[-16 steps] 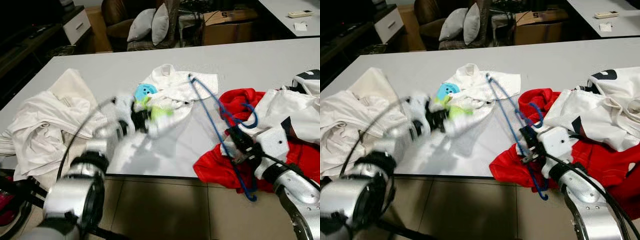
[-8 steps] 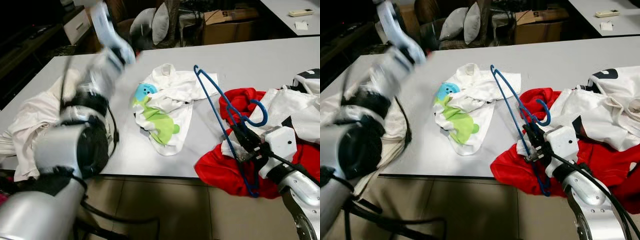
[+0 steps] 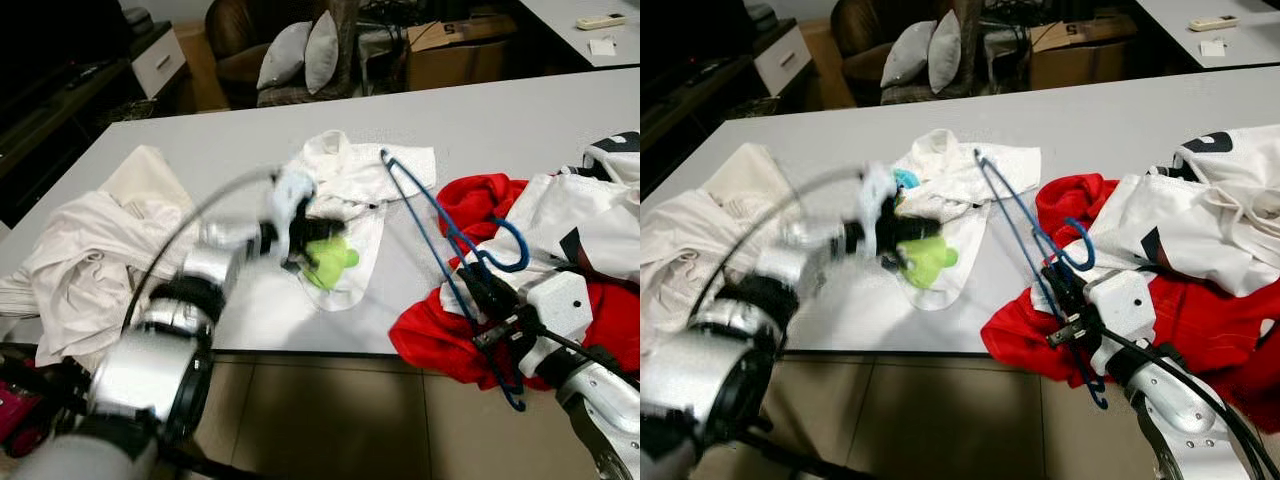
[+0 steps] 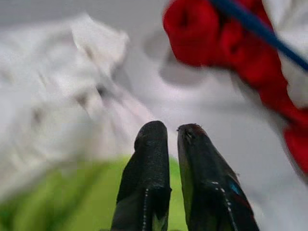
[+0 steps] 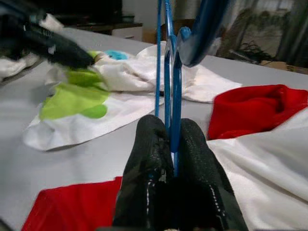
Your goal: Hang hanger
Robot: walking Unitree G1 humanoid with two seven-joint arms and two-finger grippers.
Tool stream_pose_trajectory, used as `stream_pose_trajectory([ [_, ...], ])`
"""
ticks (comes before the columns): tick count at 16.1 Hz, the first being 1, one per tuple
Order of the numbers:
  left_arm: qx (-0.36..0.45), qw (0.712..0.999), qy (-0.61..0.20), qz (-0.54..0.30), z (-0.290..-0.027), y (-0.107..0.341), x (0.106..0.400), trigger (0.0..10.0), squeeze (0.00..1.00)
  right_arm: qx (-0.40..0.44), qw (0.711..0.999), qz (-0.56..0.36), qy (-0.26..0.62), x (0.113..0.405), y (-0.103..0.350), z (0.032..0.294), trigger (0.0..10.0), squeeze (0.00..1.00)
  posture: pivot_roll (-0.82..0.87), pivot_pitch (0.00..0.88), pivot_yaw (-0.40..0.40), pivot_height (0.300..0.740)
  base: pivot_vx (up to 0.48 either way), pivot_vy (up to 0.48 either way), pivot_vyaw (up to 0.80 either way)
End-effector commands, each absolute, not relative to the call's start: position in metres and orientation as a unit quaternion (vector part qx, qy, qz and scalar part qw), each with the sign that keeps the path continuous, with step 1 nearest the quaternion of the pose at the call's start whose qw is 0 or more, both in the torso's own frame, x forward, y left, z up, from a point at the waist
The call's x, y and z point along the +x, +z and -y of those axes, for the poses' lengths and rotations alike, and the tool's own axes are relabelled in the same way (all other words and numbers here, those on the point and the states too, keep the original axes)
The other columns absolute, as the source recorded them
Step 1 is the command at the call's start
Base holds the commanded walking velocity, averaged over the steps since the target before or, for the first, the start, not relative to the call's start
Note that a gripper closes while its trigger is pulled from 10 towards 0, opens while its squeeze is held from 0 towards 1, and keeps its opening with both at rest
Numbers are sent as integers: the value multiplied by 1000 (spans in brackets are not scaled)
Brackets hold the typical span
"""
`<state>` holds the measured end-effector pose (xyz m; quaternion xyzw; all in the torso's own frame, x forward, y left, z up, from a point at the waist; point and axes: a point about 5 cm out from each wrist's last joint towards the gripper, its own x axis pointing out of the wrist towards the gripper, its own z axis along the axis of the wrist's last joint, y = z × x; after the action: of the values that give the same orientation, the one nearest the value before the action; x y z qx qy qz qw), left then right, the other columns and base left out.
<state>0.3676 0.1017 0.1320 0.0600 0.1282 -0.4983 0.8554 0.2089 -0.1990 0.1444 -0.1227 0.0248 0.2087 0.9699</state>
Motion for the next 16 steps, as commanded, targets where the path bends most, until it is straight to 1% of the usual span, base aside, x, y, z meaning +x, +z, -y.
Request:
stream_pose_trajectory([
  [1,90,856,-493,-131,-109,130,367,10000,1000,-127,965,-39,227,207,141,196,10000,0,-140,0,186,740,0,0,0],
  [3,102,859,-481,-139,-112,124,366,10000,1000,-129,962,-43,237,207,140,195,10000,0,-139,0,177,740,0,0,0],
  [5,120,875,-452,-127,-115,117,364,10000,1000,-136,958,-50,248,209,140,195,10000,0,-134,0,145,740,0,0,0],
  [7,132,881,-440,-118,-115,113,363,10000,1000,-138,956,-53,255,210,141,196,10000,0,-133,0,123,740,0,0,0],
  [11,112,892,-426,-105,-109,104,358,10000,1000,-153,948,-64,273,213,145,202,10000,0,-152,0,60,740,0,0,0],
  [12,109,894,-423,-104,-106,100,356,10000,1000,-157,946,-67,275,213,147,205,10000,0,-159,0,49,740,0,0,0],
  [13,105,897,-419,-95,-96,97,354,10000,1000,-160,945,-68,278,215,150,206,10000,0,-175,0,41,740,0,0,0],
  [15,93,903,-408,-94,-85,94,353,10000,1000,-163,943,-71,281,215,150,206,10000,0,-189,0,45,740,0,0,0],
  [16,121,899,-404,-115,-82,86,350,10000,0,-163,942,-72,284,212,150,203,10000,0,-205,0,58,740,0,0,0],
])
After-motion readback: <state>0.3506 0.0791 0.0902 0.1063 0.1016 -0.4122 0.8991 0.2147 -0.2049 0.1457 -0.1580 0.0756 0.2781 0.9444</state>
